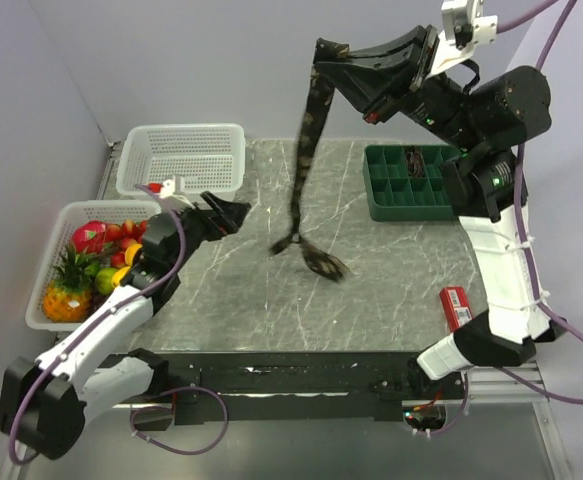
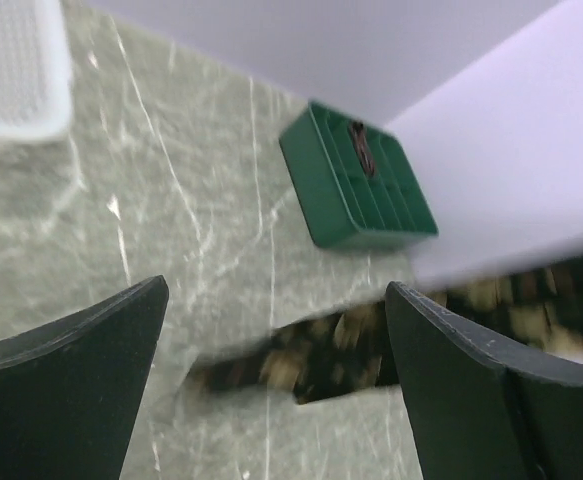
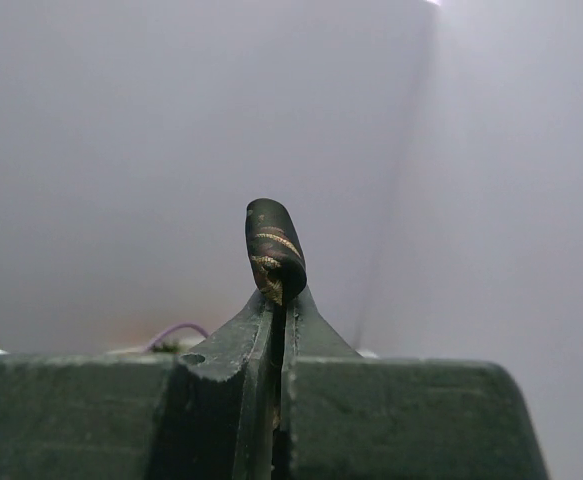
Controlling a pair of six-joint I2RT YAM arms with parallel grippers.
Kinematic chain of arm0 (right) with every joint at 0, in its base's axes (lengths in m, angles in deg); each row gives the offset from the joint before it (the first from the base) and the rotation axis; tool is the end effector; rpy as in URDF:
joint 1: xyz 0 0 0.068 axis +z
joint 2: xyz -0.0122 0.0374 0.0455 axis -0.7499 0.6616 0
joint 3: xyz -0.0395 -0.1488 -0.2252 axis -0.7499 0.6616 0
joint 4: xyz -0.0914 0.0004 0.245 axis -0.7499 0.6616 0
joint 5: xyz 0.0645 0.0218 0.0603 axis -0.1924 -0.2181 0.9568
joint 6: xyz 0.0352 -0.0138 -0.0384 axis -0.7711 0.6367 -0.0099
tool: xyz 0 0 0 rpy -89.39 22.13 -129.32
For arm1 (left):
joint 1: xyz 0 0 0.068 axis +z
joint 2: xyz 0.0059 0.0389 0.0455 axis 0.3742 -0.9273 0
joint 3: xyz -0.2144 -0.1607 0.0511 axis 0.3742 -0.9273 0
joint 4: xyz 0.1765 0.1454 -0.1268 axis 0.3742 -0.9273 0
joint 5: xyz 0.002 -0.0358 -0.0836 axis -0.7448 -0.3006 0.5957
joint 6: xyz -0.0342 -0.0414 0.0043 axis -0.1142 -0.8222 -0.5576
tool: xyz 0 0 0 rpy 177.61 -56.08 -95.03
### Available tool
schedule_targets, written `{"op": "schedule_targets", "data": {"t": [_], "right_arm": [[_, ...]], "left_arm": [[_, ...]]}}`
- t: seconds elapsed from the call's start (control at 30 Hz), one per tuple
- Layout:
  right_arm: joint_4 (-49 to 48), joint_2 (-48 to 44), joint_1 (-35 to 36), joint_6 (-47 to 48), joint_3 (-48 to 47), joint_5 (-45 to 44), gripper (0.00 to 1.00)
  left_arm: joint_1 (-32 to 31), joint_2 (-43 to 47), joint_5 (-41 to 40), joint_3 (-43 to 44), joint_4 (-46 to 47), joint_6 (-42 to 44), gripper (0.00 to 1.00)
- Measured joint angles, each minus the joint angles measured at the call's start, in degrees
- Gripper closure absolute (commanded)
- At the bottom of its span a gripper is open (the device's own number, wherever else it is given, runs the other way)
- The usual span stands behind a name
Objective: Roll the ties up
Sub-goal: Place the tie at the center of the board.
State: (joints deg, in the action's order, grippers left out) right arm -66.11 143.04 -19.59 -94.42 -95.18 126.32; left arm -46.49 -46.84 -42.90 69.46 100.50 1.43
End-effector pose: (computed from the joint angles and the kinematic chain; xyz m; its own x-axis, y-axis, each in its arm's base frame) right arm 0.1811 0.1254 0.6440 0.3584 0.3490 -0.8658 -0.8963 0.3881 -0.2146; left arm 0.2171 -0.1013 0.2977 -0.3633 -0.6010 -0.7119 0.2937 0.6513 -0.6997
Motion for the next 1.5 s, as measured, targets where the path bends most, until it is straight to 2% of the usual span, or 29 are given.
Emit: {"op": "schedule_targets", "data": {"t": [0.07,0.17,0.37,0.43,0.53,0.7,0.87,1.03,1.17,1.23,1.33,1.5], "right_arm": [[-2.23,1.75,0.11,-3.15,-2.51,3.54,1.0],[-4.87,1.36,0.11,-6.27,-0.81,5.99,1.0],[-8.55,-11.3,0.11,-5.55,21.18,-3.26,1.0],[-8.02,-13.77,0.11,-4.55,23.78,-6.84,1.0],[-6.82,-14.34,0.11,-2.78,21.75,-11.5,1.0],[-5.25,-13.18,0.11,-1.09,16.72,-16.17,1.0],[-3.19,-11.26,0.11,0.17,13.18,-17.68,1.0],[-2.01,-11.08,0.11,0.57,14.27,-18.38,1.0],[-1.05,-10.8,0.11,0.57,14.16,-20.11,1.0],[-0.48,-10.51,0.11,0.57,13.66,-21.81,1.0],[-0.22,-10.27,0.11,0.79,13.18,-25.75,1.0],[-0.9,-10.27,0.11,1.6,13.18,-31.56,1.0]], "left_arm": [[1.42,2.05,-0.31,0.04,-0.61,0.61,0.04],[3.23,4.11,-1.51,0.07,-2.45,1.64,0.04],[4.04,3.52,-2.01,0.2,-4.15,4.15,0.04],[4.09,1.29,-1.18,0.98,-4.5,4.96,0.04],[4.28,-2.54,2.4,2.05,-3.98,6.16,0.04],[4.35,-6.23,13.84,2.12,1.09,7.74,0.04],[4.35,-6.38,27.61,2.1,10.73,8.68,0.04],[2.99,-8.09,37.44,6.32,14.23,9.77,0.03],[-2.21,-11.61,38.53,12.74,13.03,12.02,0.03],[-4.74,-13.2,38.47,13.33,13.81,11.54,0.04],[-7.34,-17.22,38.62,10.12,18.93,7.41,0.04],[-7.72,-27.17,38.62,1.49,28.76,-1.81,0.05]]}}
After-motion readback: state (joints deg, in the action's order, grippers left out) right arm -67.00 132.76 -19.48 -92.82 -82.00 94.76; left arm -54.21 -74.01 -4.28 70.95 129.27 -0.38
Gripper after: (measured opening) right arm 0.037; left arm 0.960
